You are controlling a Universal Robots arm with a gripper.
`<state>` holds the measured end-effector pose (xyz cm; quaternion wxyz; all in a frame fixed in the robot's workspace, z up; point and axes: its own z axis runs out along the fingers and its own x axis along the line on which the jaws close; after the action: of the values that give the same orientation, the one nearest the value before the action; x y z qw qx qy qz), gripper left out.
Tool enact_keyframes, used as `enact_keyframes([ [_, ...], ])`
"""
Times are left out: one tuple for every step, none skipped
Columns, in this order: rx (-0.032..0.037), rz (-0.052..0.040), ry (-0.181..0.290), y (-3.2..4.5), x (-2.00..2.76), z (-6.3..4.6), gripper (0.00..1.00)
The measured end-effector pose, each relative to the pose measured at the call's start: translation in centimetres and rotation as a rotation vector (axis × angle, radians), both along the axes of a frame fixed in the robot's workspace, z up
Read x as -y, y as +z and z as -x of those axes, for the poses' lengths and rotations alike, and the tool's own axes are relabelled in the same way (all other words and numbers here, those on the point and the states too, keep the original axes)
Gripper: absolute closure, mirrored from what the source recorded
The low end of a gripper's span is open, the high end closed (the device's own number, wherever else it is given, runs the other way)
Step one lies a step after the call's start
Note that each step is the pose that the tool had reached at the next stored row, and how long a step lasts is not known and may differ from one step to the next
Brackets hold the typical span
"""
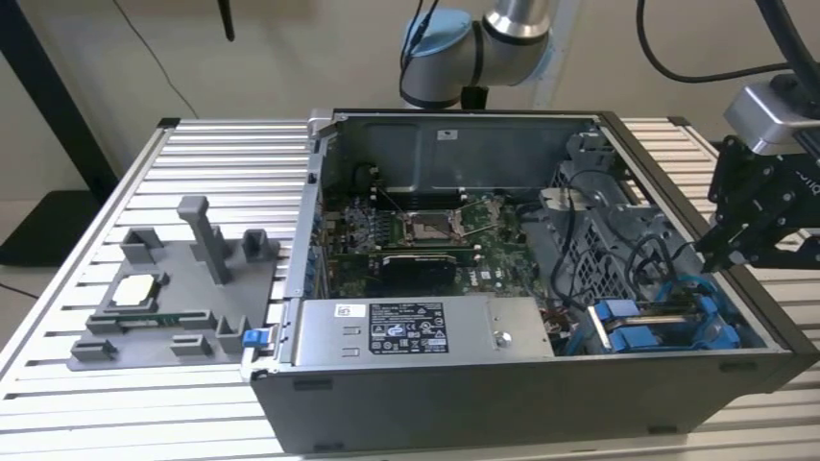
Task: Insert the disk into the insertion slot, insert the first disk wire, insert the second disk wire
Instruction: 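Insert the second disk wire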
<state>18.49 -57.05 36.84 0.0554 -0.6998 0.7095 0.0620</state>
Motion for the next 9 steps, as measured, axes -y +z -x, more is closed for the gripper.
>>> enact_keyframes([
  [0.0,0.0,0.0,0.0,0.0,-0.02,0.0],
  [0.0,0.0,0.0,0.0,0.0,-0.03,0.0],
  [0.0,0.0,0.0,0.0,0.0,-0.04,0.0],
  [0.0,0.0,0.0,0.0,0.0,-0.04,0.0],
  [0.0,-0.0001,0.0,0.0,0.0,-0.04,0.0],
  [0.0,0.0,0.0,0.0,0.0,-0.04,0.0],
  [0.0,-0.0001,0.0,-0.01,0.0,-0.04,0.0],
  [0.0,-0.0005,0.0,-0.03,0.01,-0.05,0.0],
  [0.0,-0.0015,0.0,-0.09,0.02,-0.05,0.0],
])
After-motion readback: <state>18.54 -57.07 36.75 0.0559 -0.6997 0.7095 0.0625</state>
